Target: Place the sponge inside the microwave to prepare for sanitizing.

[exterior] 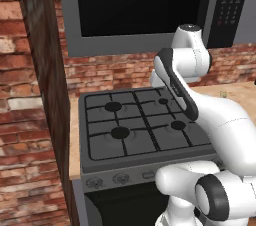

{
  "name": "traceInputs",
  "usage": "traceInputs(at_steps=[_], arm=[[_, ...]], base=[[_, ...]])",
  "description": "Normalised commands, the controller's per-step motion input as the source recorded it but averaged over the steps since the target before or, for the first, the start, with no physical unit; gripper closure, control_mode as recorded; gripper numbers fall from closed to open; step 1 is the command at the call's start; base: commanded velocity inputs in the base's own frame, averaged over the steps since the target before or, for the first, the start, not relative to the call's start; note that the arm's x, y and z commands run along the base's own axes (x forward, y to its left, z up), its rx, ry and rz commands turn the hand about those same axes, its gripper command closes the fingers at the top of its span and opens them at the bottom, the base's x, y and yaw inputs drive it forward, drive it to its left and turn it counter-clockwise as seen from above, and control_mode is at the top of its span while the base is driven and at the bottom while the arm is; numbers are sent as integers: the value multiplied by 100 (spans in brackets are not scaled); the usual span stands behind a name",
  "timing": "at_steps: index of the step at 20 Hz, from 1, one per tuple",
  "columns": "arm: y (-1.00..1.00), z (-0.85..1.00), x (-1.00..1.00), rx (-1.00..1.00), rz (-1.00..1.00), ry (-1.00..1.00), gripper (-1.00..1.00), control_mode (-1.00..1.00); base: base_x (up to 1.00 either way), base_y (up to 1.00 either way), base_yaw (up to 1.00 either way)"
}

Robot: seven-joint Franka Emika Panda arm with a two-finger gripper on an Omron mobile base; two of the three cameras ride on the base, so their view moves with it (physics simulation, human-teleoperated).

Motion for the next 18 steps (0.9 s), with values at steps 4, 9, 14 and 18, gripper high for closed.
traceInputs(at_steps=[4, 9, 14, 18], arm=[[0, 0, -1, 0, 0, 0, -100, -100], [0, 0, -14, -1, 3, -5, -100, -100], [-1, 1, -32, 0, 1, -28, -100, -100], [-8, 14, -25, 4, 0, -26, -100, -100]], base=[[0, 0, 0], [0, 0, 0], [0, 0, 0], [0, 0, 0]])
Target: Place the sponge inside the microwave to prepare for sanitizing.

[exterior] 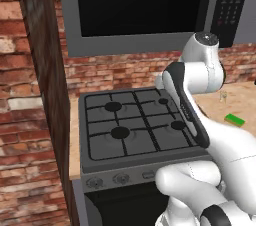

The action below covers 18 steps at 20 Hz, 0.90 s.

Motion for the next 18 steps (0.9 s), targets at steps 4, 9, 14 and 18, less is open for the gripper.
traceInputs(at_steps=[4, 9, 14, 18], arm=[[-11, 28, -10, 9, 0, -17, -100, -100], [-18, 38, 0, 6, 0, 0, -100, -100], [-22, 46, 0, 0, 0, 6, -100, -100], [-27, 50, 0, 0, 0, 3, -100, -100]], base=[[0, 0, 0], [0, 0, 0], [0, 0, 0], [0, 0, 0]])
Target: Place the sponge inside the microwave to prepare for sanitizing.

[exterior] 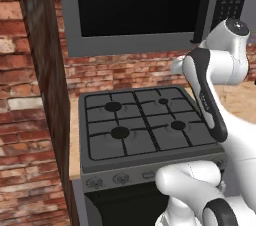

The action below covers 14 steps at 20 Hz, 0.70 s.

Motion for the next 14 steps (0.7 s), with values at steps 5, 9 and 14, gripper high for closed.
traceInputs(at_steps=[5, 9, 14], arm=[[-31, 41, 0, 0, 0, 3, -100, -100], [-40, 25, 0, 0, 0, 1, -100, -100], [-40, 17, 4, 0, 0, 0, -100, -100]], base=[[0, 0, 0], [0, 0, 0], [0, 0, 0]])
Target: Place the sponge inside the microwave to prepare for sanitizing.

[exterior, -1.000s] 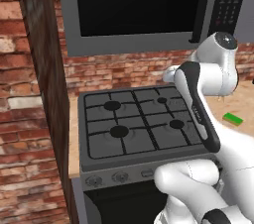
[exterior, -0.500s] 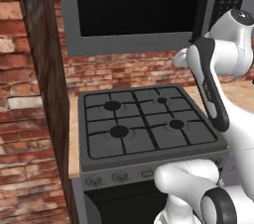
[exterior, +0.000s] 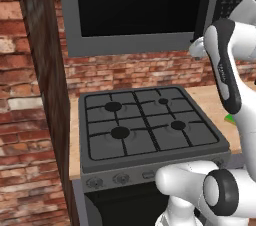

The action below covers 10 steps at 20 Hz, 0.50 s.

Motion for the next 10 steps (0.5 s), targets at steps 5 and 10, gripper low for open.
traceInputs(at_steps=[5, 10], arm=[[-21, 22, 16, 0, 0, 0, -100, -100], [-16, 24, 21, 0, 0, 0, -100, -100]], base=[[0, 0, 0], [0, 0, 0]])
